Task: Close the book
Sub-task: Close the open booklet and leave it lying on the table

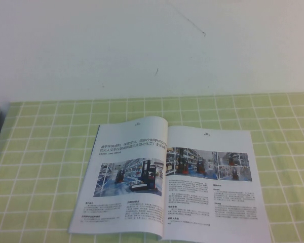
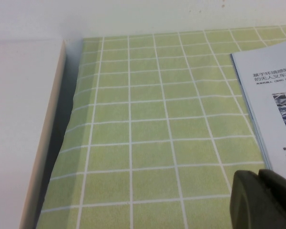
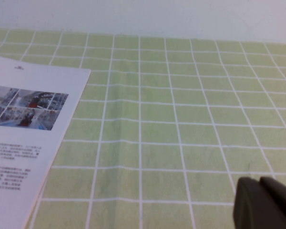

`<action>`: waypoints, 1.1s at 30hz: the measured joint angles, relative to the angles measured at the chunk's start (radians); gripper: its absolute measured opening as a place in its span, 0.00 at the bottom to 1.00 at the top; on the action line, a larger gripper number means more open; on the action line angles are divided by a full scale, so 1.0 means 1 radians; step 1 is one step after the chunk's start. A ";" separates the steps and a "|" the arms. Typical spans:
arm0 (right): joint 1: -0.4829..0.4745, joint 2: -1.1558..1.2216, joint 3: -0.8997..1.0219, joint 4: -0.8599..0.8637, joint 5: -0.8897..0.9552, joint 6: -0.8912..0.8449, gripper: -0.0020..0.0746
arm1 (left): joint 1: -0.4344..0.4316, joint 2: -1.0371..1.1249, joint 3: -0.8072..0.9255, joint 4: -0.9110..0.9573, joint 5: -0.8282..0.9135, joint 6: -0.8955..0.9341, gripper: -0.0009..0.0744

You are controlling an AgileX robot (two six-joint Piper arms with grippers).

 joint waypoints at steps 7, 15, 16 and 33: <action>0.000 0.000 0.000 -0.004 0.000 0.002 0.02 | 0.000 0.000 0.004 -0.011 -0.020 0.000 0.01; 0.000 0.000 0.007 -0.091 -0.076 -0.005 0.02 | 0.000 0.000 0.012 -0.011 -0.168 0.000 0.01; 0.000 0.000 0.009 -0.093 -0.115 -0.007 0.02 | 0.000 0.000 0.012 -0.011 -0.197 0.000 0.01; 0.000 0.000 0.009 0.014 -0.988 0.077 0.02 | 0.000 0.000 0.012 -0.011 -0.753 0.000 0.01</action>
